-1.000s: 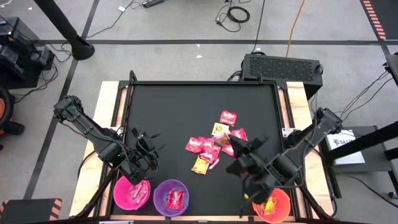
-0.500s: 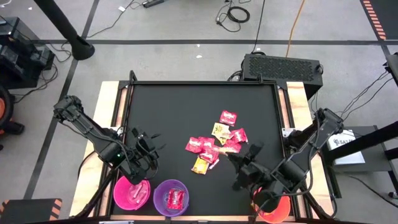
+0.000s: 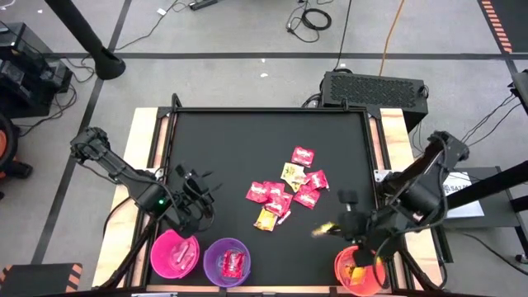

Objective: Sort candy by brand, put in halloween buckets
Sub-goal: Put the yellow candy into the orange bucket

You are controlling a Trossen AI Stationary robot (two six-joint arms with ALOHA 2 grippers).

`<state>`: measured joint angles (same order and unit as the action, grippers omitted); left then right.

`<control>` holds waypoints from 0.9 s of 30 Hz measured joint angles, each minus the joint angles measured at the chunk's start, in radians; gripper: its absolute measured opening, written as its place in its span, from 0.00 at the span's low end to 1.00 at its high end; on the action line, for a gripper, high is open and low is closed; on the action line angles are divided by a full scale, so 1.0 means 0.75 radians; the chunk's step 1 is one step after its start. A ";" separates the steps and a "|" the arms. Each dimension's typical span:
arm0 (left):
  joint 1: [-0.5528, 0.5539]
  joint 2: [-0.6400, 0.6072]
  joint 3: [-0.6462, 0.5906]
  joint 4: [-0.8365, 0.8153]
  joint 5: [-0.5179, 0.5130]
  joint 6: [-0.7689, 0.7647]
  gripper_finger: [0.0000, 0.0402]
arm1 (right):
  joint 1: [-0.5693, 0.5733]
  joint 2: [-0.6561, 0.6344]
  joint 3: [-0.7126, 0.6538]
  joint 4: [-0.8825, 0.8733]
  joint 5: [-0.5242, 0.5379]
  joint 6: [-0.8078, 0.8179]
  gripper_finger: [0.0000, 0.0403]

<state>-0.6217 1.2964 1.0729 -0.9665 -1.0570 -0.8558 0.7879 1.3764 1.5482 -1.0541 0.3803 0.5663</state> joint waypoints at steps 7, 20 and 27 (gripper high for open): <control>0.030 0.000 0.000 0.042 0.013 -0.002 0.56 | 0.137 -0.024 0.001 -0.258 -0.206 0.558 0.00; 0.033 0.000 0.000 0.086 0.018 -0.001 0.56 | 0.370 0.233 0.001 -0.314 -0.165 1.003 0.00; 0.033 0.000 0.000 0.121 0.018 0.009 0.56 | 0.393 0.390 0.001 -0.298 -0.357 1.129 0.00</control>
<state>-0.5968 1.2964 1.0729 -0.8757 -1.0435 -0.8494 1.0824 1.6686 1.5490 -1.2774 0.1122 1.4130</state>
